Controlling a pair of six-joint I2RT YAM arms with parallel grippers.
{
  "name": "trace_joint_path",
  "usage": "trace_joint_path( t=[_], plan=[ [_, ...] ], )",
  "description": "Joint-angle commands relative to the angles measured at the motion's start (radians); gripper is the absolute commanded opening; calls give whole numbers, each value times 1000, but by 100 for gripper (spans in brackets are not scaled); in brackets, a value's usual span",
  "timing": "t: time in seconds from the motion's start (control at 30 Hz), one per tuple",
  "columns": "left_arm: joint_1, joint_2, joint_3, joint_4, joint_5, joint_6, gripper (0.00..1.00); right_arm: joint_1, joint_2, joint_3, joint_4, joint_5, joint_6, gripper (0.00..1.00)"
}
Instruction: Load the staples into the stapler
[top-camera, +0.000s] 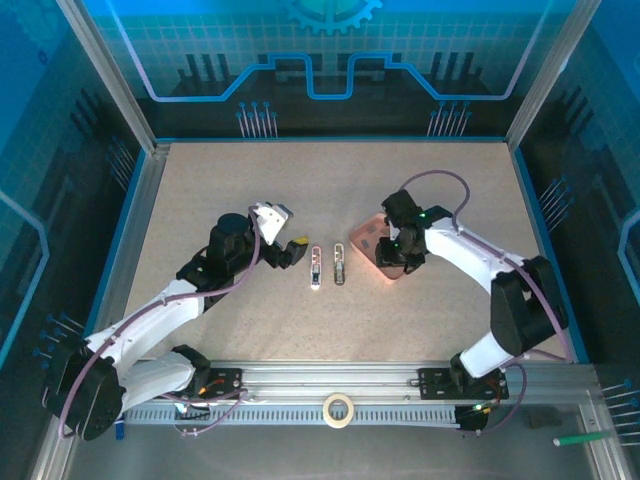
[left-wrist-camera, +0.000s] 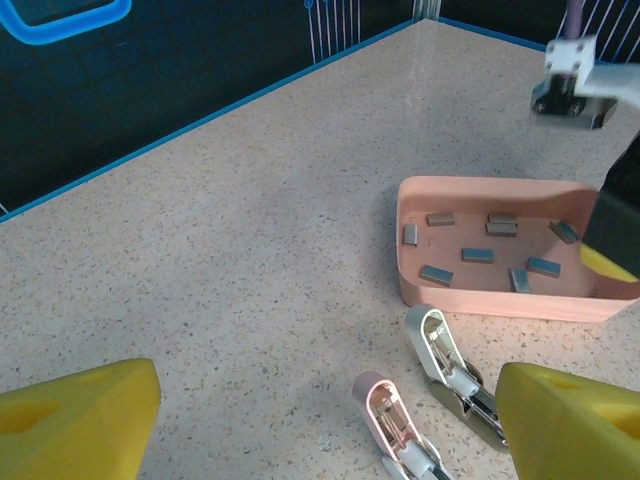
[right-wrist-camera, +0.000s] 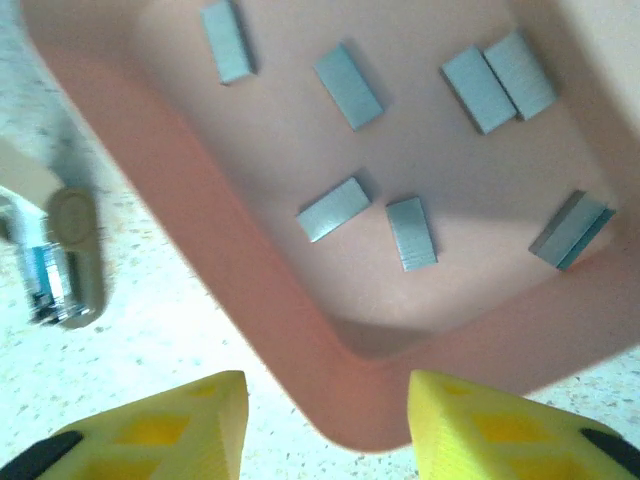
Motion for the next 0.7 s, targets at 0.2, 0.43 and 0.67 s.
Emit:
trace_joint_path(
  t=[0.2, 0.43, 0.67],
  plan=[
    [5, 1, 31, 1, 23, -16, 88, 35, 44, 43, -37, -21, -88, 52],
    [5, 2, 29, 0, 24, -13, 88, 42, 113, 25, 9, -86, -94, 50],
    [5, 3, 29, -1, 20, -6, 88, 41, 159, 12, 11, -74, -82, 44]
  ],
)
